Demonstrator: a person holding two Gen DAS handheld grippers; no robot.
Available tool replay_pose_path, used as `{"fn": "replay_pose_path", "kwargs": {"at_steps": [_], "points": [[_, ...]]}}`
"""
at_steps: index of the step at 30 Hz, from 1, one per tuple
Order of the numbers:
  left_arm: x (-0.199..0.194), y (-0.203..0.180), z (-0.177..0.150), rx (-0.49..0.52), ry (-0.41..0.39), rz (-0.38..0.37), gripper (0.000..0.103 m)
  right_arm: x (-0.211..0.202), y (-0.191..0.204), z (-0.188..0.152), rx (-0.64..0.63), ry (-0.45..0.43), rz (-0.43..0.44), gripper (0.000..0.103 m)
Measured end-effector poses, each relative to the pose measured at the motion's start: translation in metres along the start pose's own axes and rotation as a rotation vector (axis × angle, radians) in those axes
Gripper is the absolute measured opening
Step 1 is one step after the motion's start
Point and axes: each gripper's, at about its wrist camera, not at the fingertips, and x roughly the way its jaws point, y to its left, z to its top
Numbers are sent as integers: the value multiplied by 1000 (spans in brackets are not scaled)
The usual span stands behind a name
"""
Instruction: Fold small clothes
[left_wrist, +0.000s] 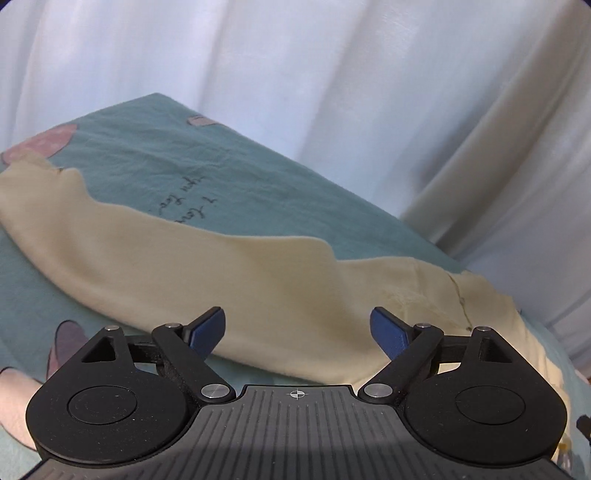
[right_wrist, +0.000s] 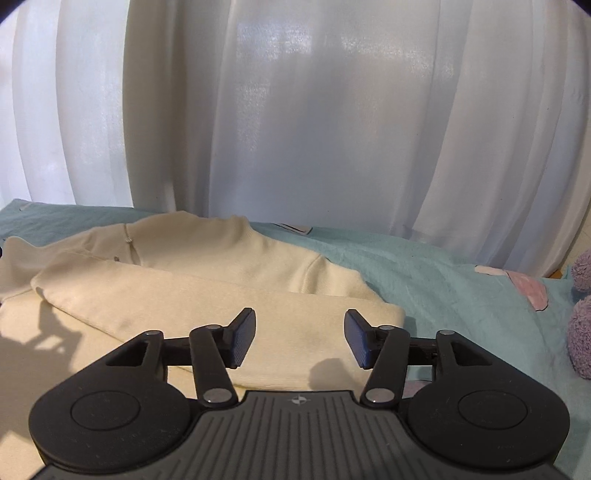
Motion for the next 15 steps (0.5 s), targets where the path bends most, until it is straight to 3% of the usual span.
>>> {"fn": "replay_pose_path", "kwargs": {"at_steps": [5, 12, 15], "points": [[-9, 59, 7, -184, -44, 94, 90, -18, 14, -6, 65, 15, 113, 59], [-24, 125, 16, -374, -127, 201, 89, -26, 27, -17, 61, 62, 124, 59], [-32, 154, 18, -456, -156, 209, 87, -25, 27, -17, 91, 69, 129, 59]]}}
